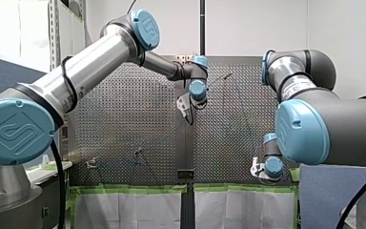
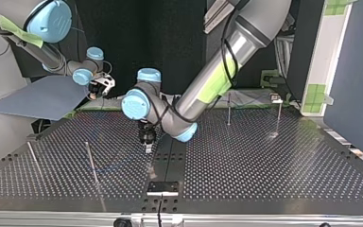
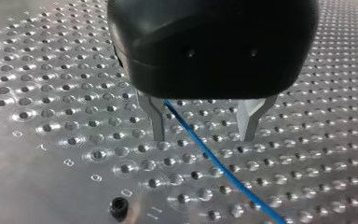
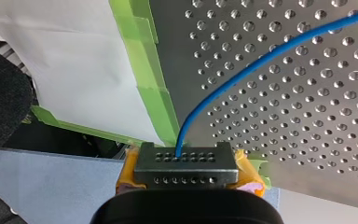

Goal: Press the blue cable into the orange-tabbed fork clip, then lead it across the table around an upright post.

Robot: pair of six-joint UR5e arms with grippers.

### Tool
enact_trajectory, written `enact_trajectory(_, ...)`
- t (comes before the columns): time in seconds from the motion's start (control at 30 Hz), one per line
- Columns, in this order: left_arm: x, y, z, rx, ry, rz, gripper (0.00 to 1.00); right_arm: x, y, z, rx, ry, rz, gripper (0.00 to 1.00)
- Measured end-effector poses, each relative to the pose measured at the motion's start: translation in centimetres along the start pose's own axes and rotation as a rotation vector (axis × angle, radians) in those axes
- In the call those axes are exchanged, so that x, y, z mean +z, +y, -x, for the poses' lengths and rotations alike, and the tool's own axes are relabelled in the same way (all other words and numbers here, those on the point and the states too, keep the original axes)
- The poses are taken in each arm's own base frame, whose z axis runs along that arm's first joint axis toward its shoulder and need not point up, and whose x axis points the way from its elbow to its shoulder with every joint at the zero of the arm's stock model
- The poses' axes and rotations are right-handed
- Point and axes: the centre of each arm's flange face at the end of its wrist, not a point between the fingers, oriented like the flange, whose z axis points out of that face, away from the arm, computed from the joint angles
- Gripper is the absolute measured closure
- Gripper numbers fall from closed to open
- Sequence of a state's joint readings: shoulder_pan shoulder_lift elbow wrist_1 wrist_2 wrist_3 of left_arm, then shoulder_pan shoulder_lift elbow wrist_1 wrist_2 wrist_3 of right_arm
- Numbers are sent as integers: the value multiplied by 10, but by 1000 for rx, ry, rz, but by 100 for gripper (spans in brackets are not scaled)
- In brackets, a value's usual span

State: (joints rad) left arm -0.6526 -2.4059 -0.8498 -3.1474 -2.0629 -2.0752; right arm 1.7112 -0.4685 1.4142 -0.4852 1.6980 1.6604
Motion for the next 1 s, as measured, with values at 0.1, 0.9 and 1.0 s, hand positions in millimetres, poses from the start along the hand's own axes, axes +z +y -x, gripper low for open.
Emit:
enact_trajectory(0.1,-8,-4,-4,15,20,6,22,0,0,-1,-2,-2,0,100)
enact_trajectory(0.9,-106,-65,43,126,81,15,5,-3,-10,-1,-17,-20,-8,100)
enact_trajectory(1.0,-116,-71,58,133,77,7,3,-3,-11,-1,-17,-19,-10,100)
